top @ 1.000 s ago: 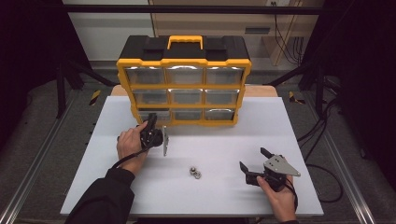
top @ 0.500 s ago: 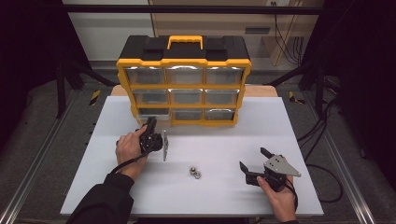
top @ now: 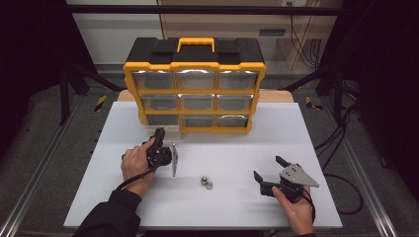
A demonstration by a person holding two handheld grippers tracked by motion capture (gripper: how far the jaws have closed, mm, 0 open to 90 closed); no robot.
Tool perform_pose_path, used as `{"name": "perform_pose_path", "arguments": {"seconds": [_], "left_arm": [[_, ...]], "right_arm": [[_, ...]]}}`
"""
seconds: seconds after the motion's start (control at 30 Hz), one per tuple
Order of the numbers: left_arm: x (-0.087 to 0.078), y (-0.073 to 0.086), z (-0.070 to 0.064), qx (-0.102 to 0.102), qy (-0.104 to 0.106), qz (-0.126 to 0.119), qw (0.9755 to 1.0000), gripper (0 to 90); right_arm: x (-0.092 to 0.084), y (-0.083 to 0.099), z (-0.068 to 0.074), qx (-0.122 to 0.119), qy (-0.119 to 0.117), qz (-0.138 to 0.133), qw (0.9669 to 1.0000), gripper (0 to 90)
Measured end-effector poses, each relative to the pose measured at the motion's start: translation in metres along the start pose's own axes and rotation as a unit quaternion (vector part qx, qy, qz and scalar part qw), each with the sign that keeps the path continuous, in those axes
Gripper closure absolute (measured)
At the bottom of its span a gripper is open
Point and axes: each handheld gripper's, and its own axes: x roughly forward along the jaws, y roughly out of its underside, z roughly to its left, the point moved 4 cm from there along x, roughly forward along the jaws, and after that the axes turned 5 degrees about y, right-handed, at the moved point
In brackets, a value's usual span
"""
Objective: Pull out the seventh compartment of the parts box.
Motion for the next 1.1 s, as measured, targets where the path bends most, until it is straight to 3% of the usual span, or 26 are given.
{"name": "perform_pose_path", "arguments": {"seconds": [0.03, 0.07, 0.67, 1.1], "left_arm": [[0.000, 0.000, -0.001, -0.003, -0.007, -0.010, 0.9999, 79.2], [-0.002, 0.000, -0.001, -0.001, -0.002, -0.002, 1.0000, 79.1], [-0.021, 0.000, -0.006, -0.009, -0.009, -0.004, 0.9999, 78.8], [-0.027, 0.001, -0.009, -0.008, -0.012, -0.004, 0.9999, 77.5]], "right_arm": [[0.000, 0.000, 0.000, 0.000, 0.000, 0.000, 1.0000, 6.9], [0.000, 0.000, 0.000, 0.000, 0.000, 0.000, 1.0000, 6.9], [-0.001, -0.002, 0.000, 0.001, -0.003, -0.004, 1.0000, 6.9], [-0.002, -0.002, 0.000, 0.005, -0.004, -0.004, 1.0000, 6.6]]}}
